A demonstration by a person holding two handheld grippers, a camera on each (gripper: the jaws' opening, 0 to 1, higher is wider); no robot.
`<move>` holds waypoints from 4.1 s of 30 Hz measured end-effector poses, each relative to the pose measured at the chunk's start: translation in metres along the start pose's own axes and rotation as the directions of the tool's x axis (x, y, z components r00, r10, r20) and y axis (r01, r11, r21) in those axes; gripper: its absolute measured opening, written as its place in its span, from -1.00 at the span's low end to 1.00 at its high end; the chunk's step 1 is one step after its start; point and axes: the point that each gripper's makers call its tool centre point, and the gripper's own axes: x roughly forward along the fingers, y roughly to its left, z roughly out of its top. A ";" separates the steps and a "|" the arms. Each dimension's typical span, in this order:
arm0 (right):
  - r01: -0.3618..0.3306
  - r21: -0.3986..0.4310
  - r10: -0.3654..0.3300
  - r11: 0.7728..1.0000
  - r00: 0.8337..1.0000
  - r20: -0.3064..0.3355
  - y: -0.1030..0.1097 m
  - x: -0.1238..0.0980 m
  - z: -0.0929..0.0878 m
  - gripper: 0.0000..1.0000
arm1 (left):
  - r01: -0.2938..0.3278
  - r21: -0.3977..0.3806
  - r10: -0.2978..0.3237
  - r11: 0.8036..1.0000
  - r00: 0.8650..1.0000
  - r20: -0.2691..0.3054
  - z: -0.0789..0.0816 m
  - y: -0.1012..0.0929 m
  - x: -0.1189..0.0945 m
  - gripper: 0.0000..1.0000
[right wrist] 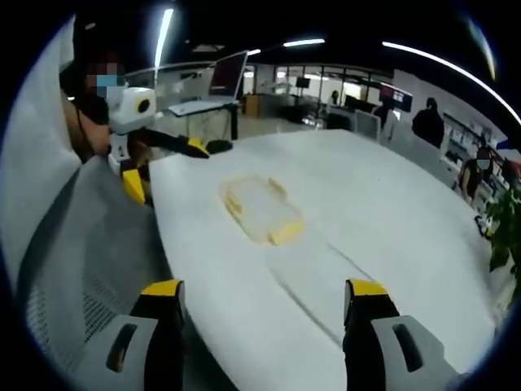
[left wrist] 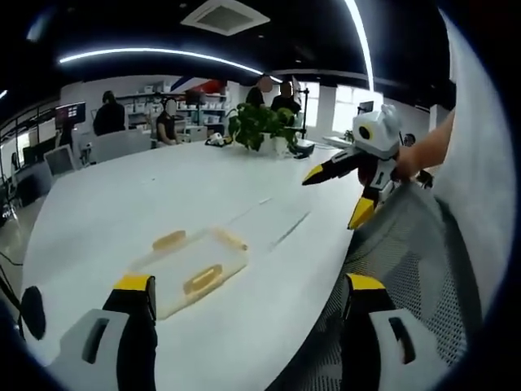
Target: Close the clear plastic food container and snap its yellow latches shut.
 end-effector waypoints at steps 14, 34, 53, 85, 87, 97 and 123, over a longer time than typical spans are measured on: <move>-0.045 0.003 0.045 0.999 0.999 -0.014 0.004 0.016 0.005 0.53 | -0.002 0.040 0.004 0.999 0.999 -0.047 -0.008 0.015 0.003 0.85; -0.096 -0.076 0.093 0.992 0.995 -0.046 0.003 0.046 0.027 0.50 | 0.043 0.080 -0.033 0.996 0.991 -0.127 -0.027 0.031 0.009 0.76; -0.106 -0.172 0.091 0.979 0.991 -0.094 -0.003 0.075 0.041 0.42 | 0.083 0.135 -0.052 0.987 0.975 -0.215 -0.043 0.052 0.007 0.67; -0.221 -0.257 0.166 0.941 0.961 -0.221 -0.004 0.108 0.035 0.39 | 0.168 0.247 -0.072 0.954 0.931 -0.358 -0.058 0.090 0.009 0.51; -0.228 -0.253 0.171 0.940 0.959 -0.228 -0.004 0.109 0.033 0.39 | 0.170 0.246 -0.072 0.954 0.929 -0.363 -0.058 0.093 0.010 0.51; -0.264 -0.244 0.202 0.933 0.946 -0.253 -0.009 0.117 0.038 0.35 | 0.196 0.279 -0.072 0.940 0.915 -0.398 -0.063 0.109 0.009 0.50; -0.278 -0.262 0.194 0.924 0.933 -0.303 -0.023 0.128 0.037 0.27 | 0.296 0.326 -0.106 0.898 0.863 -0.494 -0.077 0.117 0.010 0.36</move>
